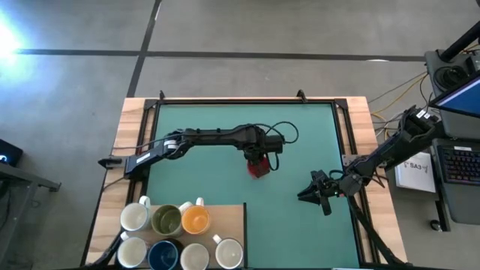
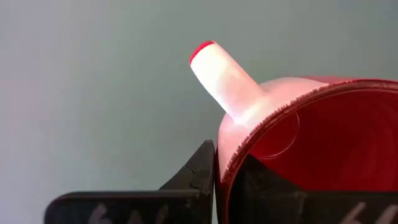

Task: Place coffee mugs
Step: Put the red mug on the shelf

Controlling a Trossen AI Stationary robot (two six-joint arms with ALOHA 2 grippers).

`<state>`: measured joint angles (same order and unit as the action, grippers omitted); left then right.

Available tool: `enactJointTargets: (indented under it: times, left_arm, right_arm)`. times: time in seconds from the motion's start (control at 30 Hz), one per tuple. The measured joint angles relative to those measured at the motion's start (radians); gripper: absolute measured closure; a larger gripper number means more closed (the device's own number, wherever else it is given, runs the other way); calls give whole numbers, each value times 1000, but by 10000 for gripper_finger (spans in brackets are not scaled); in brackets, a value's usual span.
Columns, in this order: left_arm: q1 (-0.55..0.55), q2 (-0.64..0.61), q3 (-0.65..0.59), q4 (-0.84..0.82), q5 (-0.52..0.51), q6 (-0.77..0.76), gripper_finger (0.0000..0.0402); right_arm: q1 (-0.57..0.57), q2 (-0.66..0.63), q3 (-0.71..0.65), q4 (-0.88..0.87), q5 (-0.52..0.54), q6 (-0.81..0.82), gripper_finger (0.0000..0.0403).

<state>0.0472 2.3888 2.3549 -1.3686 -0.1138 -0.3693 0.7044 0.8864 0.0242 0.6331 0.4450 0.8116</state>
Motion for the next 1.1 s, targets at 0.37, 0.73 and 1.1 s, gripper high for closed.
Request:
enactJointTargets:
  times: [0.37,0.73,1.1]
  left_arm:
    - [-76,-115,1,-38,30,172,395]
    - [-147,-273,1,-44,27,132,394]
    - [-252,-360,1,-149,59,-102,393]
  right_arm:
    - [0,0,0,0,0,0,335]
    - [0,0,0,0,0,0,335]
    - [0,0,0,0,0,0,335]
